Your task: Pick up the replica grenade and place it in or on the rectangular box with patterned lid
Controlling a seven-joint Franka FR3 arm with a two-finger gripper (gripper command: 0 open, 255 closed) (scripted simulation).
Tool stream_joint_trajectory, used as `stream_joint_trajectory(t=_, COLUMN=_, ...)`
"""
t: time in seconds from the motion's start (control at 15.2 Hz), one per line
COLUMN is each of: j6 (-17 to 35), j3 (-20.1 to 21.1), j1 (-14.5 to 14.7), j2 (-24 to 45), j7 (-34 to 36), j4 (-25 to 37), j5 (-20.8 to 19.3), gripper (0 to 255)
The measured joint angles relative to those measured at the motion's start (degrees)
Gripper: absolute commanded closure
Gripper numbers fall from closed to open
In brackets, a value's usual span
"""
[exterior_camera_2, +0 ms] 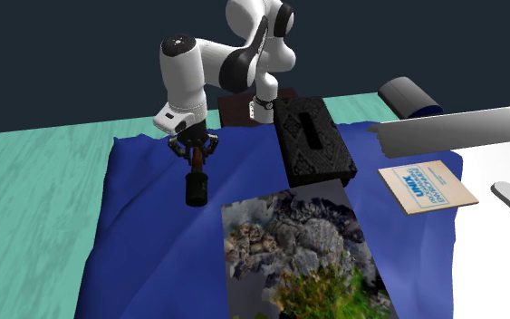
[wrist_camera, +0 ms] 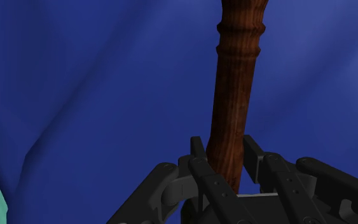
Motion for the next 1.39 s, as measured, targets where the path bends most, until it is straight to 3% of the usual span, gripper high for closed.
stream_joint_trajectory(t=1.12, j6=-14.9, j3=-0.1, j1=-2.6, j2=3.6, j7=-0.4, j4=18.5, j5=1.2, gripper=255)
stream_joint_trajectory(t=1.39, j6=-12.1, j3=0.1, j1=1.9, j2=-3.3, j7=2.8, j4=9.0, j5=-1.4, gripper=255)
